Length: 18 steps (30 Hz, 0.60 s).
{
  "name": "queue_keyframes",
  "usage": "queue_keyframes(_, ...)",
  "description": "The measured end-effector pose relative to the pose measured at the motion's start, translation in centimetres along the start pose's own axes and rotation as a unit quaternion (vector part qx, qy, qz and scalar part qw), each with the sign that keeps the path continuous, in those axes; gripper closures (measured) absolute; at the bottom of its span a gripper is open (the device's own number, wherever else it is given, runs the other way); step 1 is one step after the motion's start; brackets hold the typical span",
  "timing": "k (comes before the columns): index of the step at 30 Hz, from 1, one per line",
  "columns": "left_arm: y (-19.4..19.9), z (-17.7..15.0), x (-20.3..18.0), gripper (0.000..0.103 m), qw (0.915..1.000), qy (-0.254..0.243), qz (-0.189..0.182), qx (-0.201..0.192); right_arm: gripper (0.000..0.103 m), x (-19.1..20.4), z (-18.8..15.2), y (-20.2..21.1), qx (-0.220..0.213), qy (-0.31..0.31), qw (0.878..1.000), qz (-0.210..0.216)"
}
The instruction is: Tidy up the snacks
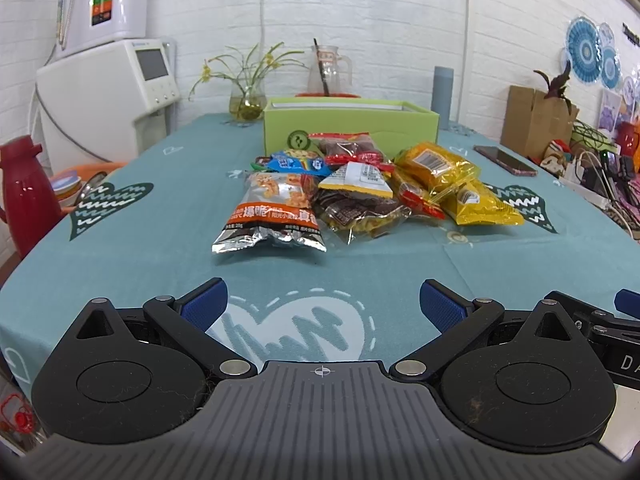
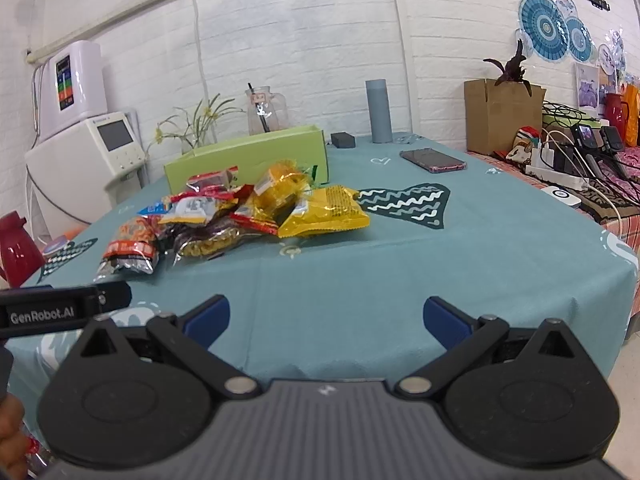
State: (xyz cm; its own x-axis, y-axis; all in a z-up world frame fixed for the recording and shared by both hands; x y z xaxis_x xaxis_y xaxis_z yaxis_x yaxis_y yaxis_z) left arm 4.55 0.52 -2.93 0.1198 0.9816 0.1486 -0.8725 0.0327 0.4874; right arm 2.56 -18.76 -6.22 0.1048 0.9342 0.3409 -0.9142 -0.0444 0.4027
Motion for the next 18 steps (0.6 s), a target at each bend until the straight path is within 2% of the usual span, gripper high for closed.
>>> queue_keyframes(18, -0.13, 0.28, -0.08, 0.011, 1.0000, -0.002, 0.000, 0.000, 0.001, 0.19, -0.11, -0.34, 0.001, 0.001, 1.000, 0.000)
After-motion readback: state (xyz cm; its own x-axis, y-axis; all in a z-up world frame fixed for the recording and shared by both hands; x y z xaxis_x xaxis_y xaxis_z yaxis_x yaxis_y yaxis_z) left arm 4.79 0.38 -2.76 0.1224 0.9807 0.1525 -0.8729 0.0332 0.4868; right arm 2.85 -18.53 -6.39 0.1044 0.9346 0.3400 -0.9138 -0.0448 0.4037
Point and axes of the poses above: each gripper's, at about its wrist camera, not at the fingertips, and y roughly against the way its jaws point, x to its left, z to its top, the point moved 6 cm from there along -y, roughly the way its jaws point, and after that the axes turned 12 degrees about -y, right-handed, at the moved point
